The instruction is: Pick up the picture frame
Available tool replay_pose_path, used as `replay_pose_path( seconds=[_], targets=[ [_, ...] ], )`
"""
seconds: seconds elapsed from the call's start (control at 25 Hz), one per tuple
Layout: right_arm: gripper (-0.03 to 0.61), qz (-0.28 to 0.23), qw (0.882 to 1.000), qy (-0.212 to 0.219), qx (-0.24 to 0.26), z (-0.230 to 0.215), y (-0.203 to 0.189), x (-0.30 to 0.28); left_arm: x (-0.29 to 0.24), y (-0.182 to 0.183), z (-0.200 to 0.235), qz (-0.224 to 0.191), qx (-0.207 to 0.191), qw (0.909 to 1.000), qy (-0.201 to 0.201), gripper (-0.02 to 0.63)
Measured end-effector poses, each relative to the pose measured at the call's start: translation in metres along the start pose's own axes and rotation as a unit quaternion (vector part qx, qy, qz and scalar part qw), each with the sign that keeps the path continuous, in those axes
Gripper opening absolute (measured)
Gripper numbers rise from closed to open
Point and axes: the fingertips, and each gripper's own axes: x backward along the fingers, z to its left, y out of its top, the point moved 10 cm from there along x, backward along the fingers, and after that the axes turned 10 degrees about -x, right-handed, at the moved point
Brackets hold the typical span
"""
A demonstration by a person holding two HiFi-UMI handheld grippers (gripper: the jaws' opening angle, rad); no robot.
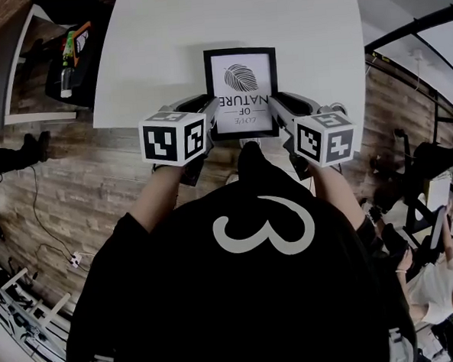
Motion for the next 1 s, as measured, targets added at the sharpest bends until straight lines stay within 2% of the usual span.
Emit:
replay_pose_path(
  seconds=[0.24, 1.0],
  targets=[
    [0.101, -0.035, 0.999, 0.007, 0.008, 0.017, -0.013, 0.034, 0.03, -0.007, -0.025, -0.028, -0.016, 0.9995, 0.001, 0.104],
    [0.101, -0.109, 0.993, 0.012, 0.042, 0.076, -0.03, 0.088, 0.109, -0.015, -0.053, -0.108, -0.059, 0.9923, 0.01, 0.103]
  ],
)
